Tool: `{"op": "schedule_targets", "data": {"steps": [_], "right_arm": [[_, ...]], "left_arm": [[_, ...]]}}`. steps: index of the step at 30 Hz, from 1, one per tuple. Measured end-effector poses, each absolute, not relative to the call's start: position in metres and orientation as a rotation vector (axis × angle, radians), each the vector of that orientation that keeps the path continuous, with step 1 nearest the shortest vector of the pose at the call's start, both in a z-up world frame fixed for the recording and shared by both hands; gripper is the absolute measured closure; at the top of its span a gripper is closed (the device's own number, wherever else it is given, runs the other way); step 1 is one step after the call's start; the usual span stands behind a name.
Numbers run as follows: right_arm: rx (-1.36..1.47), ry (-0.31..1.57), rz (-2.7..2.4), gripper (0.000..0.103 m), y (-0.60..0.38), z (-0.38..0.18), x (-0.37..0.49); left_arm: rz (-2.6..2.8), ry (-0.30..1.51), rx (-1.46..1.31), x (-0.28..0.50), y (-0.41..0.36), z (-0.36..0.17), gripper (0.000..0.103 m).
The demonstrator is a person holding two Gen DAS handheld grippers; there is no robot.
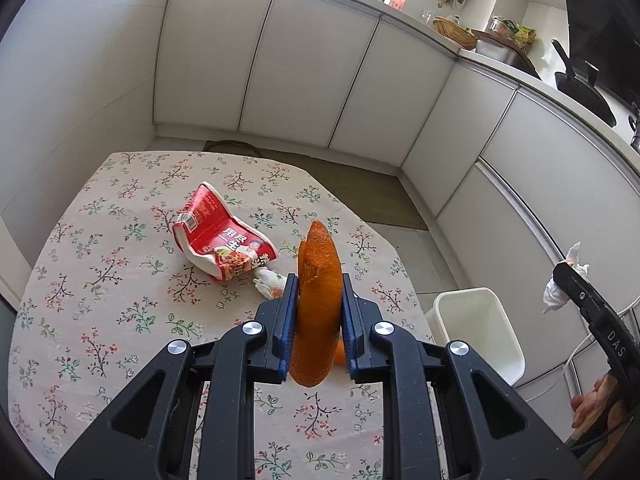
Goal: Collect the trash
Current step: 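Lift the peel and tissue and carry them over the white bin, then open both tools above the bin to drop the peel and tissue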
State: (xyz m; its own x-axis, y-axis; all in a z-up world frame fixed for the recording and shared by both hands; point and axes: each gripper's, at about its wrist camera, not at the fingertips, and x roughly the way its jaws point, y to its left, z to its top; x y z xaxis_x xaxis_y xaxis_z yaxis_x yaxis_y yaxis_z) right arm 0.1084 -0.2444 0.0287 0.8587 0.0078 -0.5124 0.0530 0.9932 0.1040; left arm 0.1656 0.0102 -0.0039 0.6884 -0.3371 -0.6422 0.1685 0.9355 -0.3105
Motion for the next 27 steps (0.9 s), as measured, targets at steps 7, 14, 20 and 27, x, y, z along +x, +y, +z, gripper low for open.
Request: {"op": "schedule_targets", "data": {"steps": [7, 14, 20, 27], "right_arm": [[0.131, 0.537, -0.100, 0.069, -0.282, 0.029, 0.099], [0.150, 0.558, -0.219, 0.068, -0.332, 0.017, 0.090], [0.217, 0.579, -0.301, 0.046, -0.371, 0.009, 0.085], [0.242, 0.539, -0.407, 0.016, -0.396, 0.010, 0.069]], "left_arm": [[-0.304, 0.778, -0.203, 0.164, -0.012, -0.010, 0.084], [-0.332, 0.793, -0.155, 0.161, -0.037, -0.016, 0.084], [-0.372, 0.790, -0.105, 0.158, -0.070, -0.016, 0.084], [-0.454, 0.783, -0.071, 0.156, -0.124, -0.014, 0.084]]}}
